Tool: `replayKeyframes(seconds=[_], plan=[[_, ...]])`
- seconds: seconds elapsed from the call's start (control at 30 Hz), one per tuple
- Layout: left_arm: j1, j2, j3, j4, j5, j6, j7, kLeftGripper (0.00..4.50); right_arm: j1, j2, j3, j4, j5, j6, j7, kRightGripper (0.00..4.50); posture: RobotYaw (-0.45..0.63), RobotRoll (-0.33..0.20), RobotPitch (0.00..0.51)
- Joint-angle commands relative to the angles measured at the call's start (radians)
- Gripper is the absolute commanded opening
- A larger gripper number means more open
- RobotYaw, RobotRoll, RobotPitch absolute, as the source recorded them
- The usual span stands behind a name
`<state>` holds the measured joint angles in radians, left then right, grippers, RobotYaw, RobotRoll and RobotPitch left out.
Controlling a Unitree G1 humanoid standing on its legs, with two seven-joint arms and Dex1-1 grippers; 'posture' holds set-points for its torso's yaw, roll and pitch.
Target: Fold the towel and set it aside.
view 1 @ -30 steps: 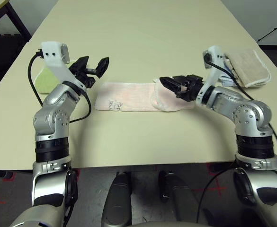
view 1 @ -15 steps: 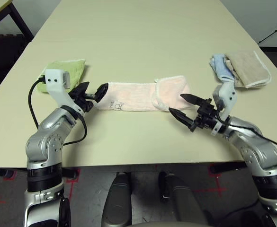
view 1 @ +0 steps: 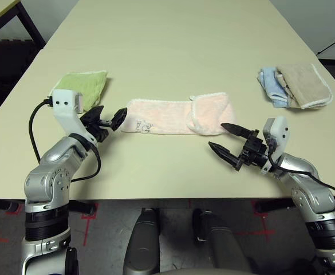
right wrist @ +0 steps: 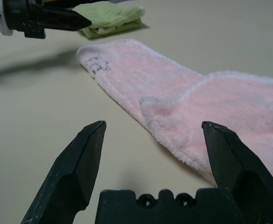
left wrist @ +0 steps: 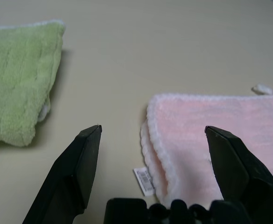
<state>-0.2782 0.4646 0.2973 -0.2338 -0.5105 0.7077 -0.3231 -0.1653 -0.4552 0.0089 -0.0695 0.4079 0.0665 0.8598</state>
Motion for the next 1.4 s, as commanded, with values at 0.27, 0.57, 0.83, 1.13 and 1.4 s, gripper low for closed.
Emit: replayKeyframes(seconds=[0.27, 0.57, 0.83, 1.13, 1.4], plan=[[0.021, 0.020, 0.014, -0.059, -0.023, 0.104, 0.014, 4.50, 0.040, -0.081, -0.080, -0.033, 0.023, -0.040, 0.061, 4.47, 0.23, 0.000, 0.161], [0.004, 0.006, 0.045, -0.057, -0.058, 0.208, 0.052, 4.50, 0.071, -0.119, -0.102, -0.062, 0.040, -0.011, 0.078, 4.47, 0.23, 0.000, 0.170], [-0.081, -0.004, 0.178, -0.020, -0.183, 0.540, 0.128, 4.50, 0.065, -0.129, -0.117, -0.039, 0.034, -0.014, 0.084, 4.47, 0.24, 0.000, 0.176], [-0.270, -0.104, 0.377, 0.051, -0.208, 0.906, 0.238, 4.50, 0.052, -0.139, -0.125, -0.010, 0.023, -0.024, 0.086, 4.47, 0.24, 0.000, 0.174], [-0.313, -0.177, 0.387, 0.067, -0.292, 0.907, 0.348, 4.50, 0.054, -0.150, -0.130, -0.009, 0.018, -0.023, 0.082, 4.47, 0.23, 0.000, 0.173]])
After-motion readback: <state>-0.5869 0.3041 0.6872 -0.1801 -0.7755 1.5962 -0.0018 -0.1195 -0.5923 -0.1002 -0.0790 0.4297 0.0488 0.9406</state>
